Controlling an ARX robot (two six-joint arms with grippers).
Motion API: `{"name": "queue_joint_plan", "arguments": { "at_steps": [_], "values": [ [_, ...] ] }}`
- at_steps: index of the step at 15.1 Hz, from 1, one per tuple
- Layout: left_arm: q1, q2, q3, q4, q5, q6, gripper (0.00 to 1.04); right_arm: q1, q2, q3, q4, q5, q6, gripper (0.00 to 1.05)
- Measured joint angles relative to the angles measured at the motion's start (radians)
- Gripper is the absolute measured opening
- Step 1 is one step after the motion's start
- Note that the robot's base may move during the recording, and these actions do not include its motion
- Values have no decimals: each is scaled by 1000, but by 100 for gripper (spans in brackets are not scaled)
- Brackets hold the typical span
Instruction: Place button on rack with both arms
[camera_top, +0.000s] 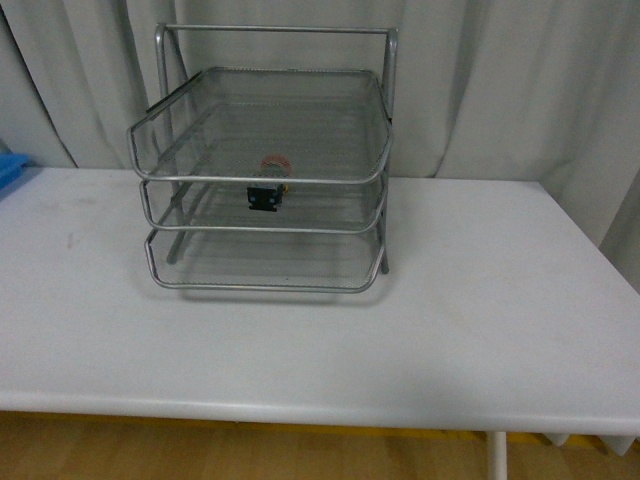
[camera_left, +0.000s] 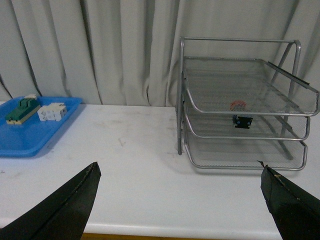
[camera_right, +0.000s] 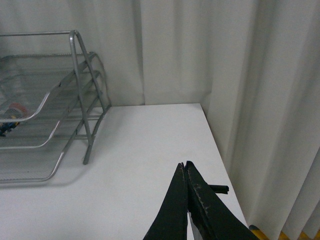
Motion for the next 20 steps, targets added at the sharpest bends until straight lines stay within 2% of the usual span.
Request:
{"name": "queue_joint_plan", "arguments": {
  "at_steps": [11,20],
  "values": [
    [0,0,0,0,0,0,98,0,-498,-26,-447,-9,0,2],
    [0,0,0,0,0,0,98,0,-687,-26,-637,-9,0,2]
  ]
}}
